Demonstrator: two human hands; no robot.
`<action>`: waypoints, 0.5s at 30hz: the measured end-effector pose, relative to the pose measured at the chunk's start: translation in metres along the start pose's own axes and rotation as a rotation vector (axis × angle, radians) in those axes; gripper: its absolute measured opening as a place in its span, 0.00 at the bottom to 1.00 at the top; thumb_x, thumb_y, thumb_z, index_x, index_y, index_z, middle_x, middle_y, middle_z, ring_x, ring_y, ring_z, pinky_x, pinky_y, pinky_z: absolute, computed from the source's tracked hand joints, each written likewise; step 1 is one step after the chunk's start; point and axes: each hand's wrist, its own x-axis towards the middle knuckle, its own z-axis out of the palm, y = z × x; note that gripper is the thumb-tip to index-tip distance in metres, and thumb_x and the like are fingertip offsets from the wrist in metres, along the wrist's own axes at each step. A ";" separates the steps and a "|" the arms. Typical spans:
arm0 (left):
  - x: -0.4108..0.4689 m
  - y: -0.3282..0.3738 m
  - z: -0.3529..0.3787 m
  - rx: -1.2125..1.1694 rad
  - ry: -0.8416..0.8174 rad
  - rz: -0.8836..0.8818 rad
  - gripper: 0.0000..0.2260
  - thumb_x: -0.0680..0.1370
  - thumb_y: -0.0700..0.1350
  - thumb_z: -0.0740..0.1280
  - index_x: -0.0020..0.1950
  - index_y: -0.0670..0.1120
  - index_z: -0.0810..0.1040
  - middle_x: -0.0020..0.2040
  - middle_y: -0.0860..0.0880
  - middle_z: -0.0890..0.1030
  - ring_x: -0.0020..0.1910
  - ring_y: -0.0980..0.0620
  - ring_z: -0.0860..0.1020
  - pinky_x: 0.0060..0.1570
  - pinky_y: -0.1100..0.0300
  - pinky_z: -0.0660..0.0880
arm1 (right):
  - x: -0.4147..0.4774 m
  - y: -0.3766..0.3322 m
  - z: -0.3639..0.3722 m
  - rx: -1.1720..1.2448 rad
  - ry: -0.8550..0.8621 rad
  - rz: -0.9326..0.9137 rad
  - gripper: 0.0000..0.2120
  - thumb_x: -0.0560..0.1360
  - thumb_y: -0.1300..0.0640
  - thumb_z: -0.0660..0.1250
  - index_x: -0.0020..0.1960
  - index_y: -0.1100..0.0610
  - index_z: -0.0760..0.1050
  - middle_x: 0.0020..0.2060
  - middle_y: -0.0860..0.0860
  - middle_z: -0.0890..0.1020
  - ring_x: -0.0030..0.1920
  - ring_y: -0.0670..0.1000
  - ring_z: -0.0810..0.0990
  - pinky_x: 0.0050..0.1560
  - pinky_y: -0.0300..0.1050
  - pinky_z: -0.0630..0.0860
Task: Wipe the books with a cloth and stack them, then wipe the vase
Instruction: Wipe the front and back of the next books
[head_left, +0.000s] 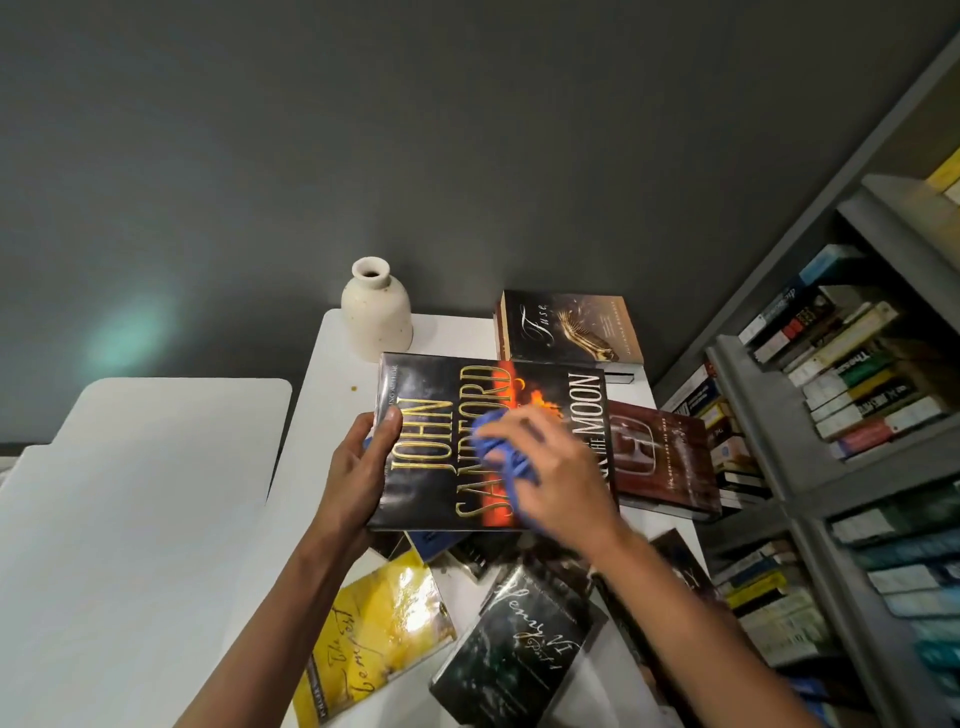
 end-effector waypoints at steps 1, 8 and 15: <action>0.001 0.000 -0.001 0.008 -0.002 -0.006 0.14 0.80 0.53 0.62 0.61 0.47 0.76 0.50 0.43 0.85 0.47 0.43 0.84 0.50 0.49 0.79 | 0.005 0.012 -0.006 -0.017 0.051 0.084 0.13 0.73 0.60 0.68 0.57 0.52 0.76 0.55 0.51 0.73 0.49 0.47 0.75 0.47 0.42 0.80; 0.008 0.011 -0.001 0.066 -0.028 0.000 0.15 0.81 0.51 0.62 0.61 0.42 0.74 0.49 0.45 0.84 0.44 0.49 0.85 0.36 0.61 0.79 | -0.003 -0.033 0.023 0.190 -0.090 0.048 0.16 0.74 0.49 0.70 0.60 0.51 0.75 0.58 0.50 0.72 0.55 0.45 0.74 0.56 0.38 0.76; 0.001 0.007 0.004 0.017 -0.032 -0.023 0.12 0.81 0.51 0.62 0.59 0.46 0.77 0.49 0.46 0.85 0.48 0.47 0.84 0.44 0.55 0.78 | 0.047 -0.009 0.020 0.088 -0.015 -0.041 0.16 0.71 0.66 0.72 0.57 0.56 0.79 0.52 0.51 0.75 0.53 0.49 0.76 0.54 0.46 0.77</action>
